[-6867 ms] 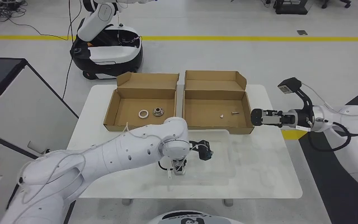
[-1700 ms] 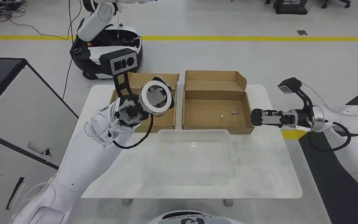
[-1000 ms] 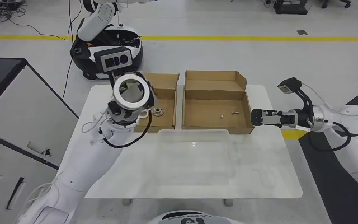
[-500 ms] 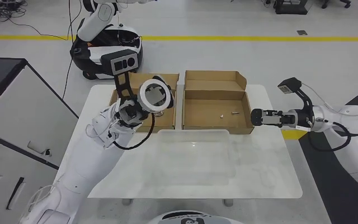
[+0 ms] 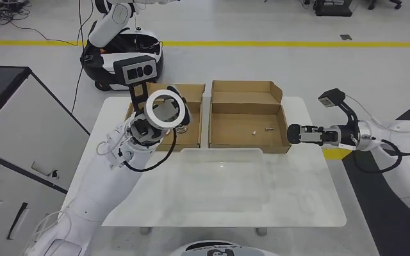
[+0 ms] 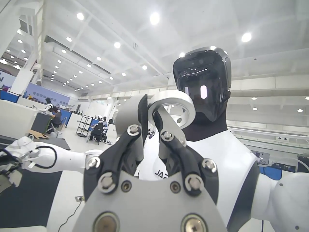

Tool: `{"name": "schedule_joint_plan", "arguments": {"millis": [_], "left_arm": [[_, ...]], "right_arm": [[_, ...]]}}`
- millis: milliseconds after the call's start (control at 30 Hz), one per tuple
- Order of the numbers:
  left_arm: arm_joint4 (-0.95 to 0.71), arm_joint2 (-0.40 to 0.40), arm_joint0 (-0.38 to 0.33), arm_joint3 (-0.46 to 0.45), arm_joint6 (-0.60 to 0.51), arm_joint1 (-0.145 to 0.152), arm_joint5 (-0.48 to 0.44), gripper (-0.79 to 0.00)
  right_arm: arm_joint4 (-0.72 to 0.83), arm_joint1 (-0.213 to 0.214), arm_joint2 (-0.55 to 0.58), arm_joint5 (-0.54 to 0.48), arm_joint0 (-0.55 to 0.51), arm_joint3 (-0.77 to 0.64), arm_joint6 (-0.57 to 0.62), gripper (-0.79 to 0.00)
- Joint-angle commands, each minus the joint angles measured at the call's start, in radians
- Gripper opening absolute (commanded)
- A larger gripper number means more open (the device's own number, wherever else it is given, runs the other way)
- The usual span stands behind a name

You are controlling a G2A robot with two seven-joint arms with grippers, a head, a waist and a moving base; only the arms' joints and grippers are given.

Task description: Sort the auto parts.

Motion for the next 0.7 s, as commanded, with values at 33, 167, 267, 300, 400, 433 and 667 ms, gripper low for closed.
{"name": "schedule_joint_plan", "arguments": {"millis": [33, 167, 267, 300, 400, 433, 667], "left_arm": [[0.000, 0.000, 0.000, 0.000, 0.000, 0.000, 0.000, -0.785], [0.000, 0.000, 0.000, 0.000, 0.000, 0.000, 0.000, -0.785], [0.000, 0.000, 0.000, 0.000, 0.000, 0.000, 0.000, -0.785], [0.000, 0.000, 0.000, 0.000, 0.000, 0.000, 0.000, -0.785], [0.043, -0.012, 0.013, 0.009, 0.029, 0.000, 0.036, -0.785], [0.069, -0.020, 0.016, 0.015, 0.038, 0.000, 0.046, -0.785], [0.318, -0.074, 0.023, 0.098, 0.068, 0.007, 0.159, -0.785]], "right_arm": [[0.000, 0.000, 0.000, 0.000, 0.000, 0.000, 0.000, 0.000], [0.000, 0.000, 0.000, 0.000, 0.000, 0.000, 0.000, 0.000], [0.000, 0.000, 0.000, 0.000, 0.000, 0.000, 0.000, 0.000], [0.000, 0.000, 0.000, 0.000, 0.000, 0.000, 0.000, 0.000], [0.000, 0.000, 0.000, 0.000, 0.000, 0.000, 0.000, 0.000], [0.000, 0.000, 0.000, 0.000, 0.000, 0.000, 0.000, 0.000], [0.000, 0.000, 0.000, 0.000, 0.000, 0.000, 0.000, 0.000]]}}
